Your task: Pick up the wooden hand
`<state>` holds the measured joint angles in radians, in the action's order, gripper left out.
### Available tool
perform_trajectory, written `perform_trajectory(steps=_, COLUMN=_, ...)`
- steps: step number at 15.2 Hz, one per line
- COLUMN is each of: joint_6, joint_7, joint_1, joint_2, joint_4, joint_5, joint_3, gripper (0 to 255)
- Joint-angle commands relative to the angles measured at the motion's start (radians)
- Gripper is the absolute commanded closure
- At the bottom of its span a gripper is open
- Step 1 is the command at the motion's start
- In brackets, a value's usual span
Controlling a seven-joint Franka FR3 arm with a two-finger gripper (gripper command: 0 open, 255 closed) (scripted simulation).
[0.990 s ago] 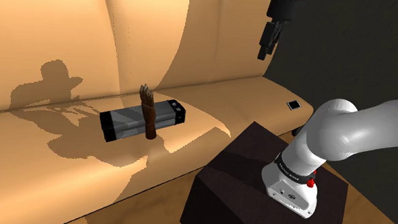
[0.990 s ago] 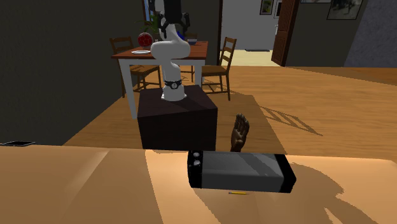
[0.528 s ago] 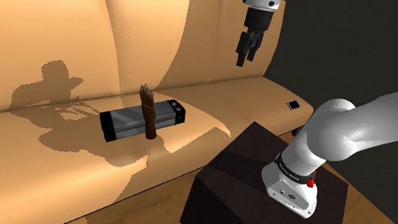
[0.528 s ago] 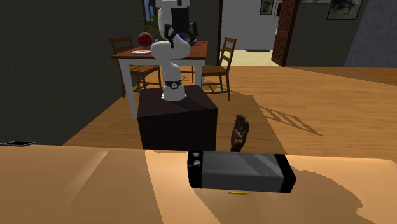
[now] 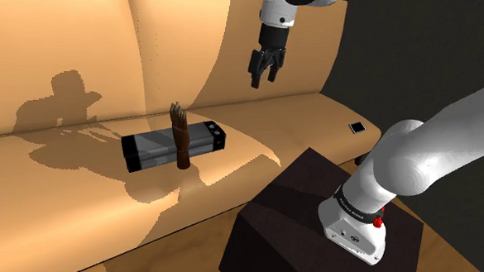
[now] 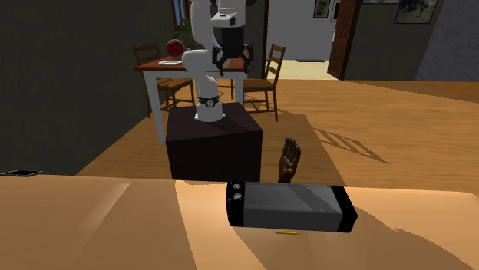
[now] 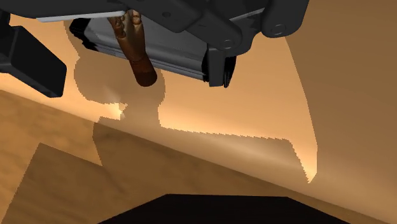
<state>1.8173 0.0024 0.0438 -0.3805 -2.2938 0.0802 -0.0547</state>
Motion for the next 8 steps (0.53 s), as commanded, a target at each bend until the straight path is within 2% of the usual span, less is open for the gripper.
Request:
perform_trajectory(steps=1, joint_6=0.049, joint_7=0.027, joint_1=0.005, joint_2=0.067, joint_4=0.020, joint_5=0.008, joint_3=-0.015, gripper=0)
perform_trajectory(steps=8, joint_6=0.171, joint_7=0.108, joint_1=0.018, joint_2=0.330, joint_4=0.162, joint_5=0.010, joint_3=-0.047, gripper=0)
